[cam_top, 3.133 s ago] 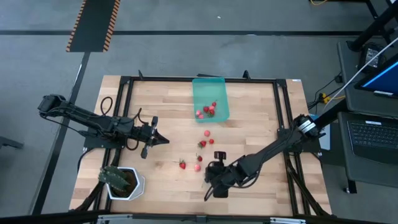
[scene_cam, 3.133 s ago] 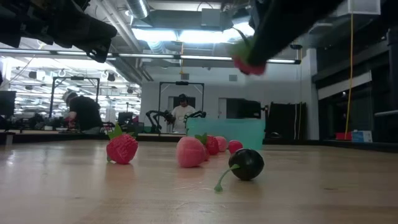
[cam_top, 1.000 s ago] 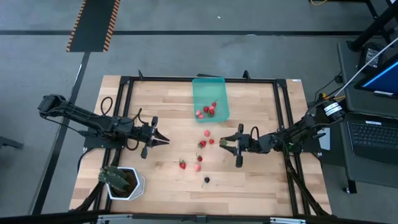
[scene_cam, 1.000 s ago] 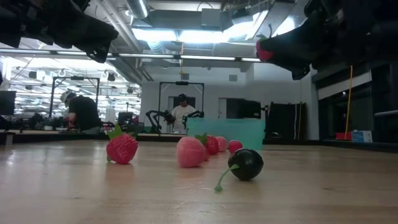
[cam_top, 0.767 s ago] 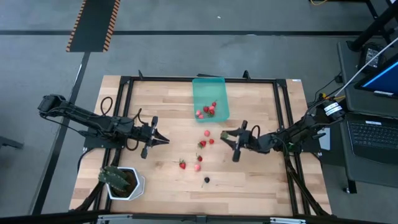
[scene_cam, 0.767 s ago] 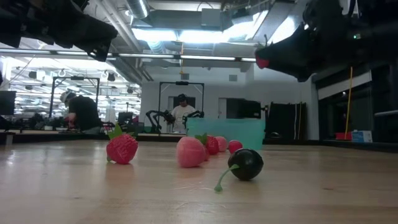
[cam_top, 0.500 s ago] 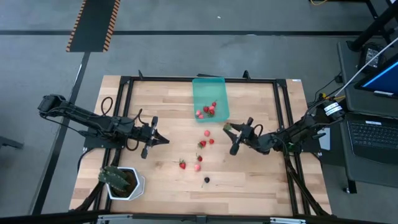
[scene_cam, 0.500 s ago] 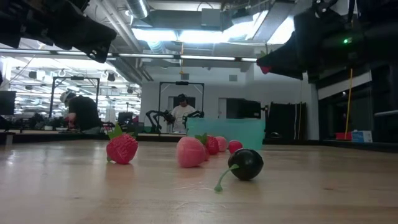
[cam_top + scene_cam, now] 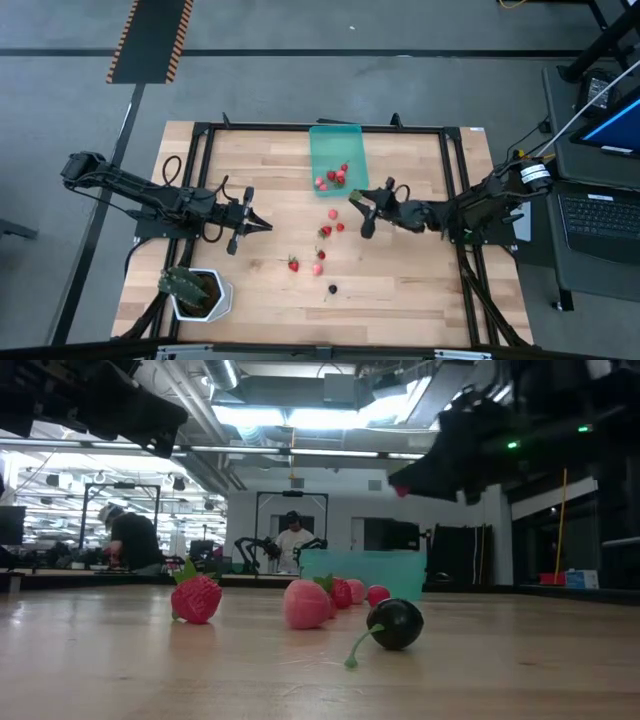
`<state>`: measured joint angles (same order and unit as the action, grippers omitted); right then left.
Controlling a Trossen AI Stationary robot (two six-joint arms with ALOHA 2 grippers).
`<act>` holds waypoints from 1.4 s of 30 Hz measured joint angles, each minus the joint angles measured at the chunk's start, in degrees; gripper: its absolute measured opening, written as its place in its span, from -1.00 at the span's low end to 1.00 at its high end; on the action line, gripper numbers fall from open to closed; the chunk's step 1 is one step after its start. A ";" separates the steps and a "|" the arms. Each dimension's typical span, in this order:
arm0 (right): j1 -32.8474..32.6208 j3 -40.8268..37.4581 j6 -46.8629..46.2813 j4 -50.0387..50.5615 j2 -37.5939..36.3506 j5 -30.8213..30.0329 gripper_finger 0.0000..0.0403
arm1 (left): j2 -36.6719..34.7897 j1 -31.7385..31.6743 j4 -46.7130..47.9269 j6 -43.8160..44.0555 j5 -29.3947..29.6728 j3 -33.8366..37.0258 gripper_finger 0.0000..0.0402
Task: Pick and placing Produce into tupperware
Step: Put the red strawberry into the blue bin
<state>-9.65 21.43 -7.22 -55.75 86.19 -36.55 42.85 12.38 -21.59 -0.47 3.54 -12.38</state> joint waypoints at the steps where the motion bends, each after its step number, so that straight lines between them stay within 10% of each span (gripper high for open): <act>1: 1.28 1.21 0.06 2.10 0.00 1.49 -0.32 | -0.01 0.00 -0.01 0.00 0.01 0.00 -0.89; 20: 19.61 23.52 1.45 44.94 0.02 17.80 -0.32 | 0.00 0.01 0.07 -0.13 0.04 0.00 -0.77; 42: 31.53 33.99 6.29 69.69 0.00 37.00 -0.32 | -0.01 0.01 0.12 -0.15 0.05 0.00 -0.99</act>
<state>21.88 55.42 -0.93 13.94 86.19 0.45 42.84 12.39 -21.47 -0.62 3.59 -12.38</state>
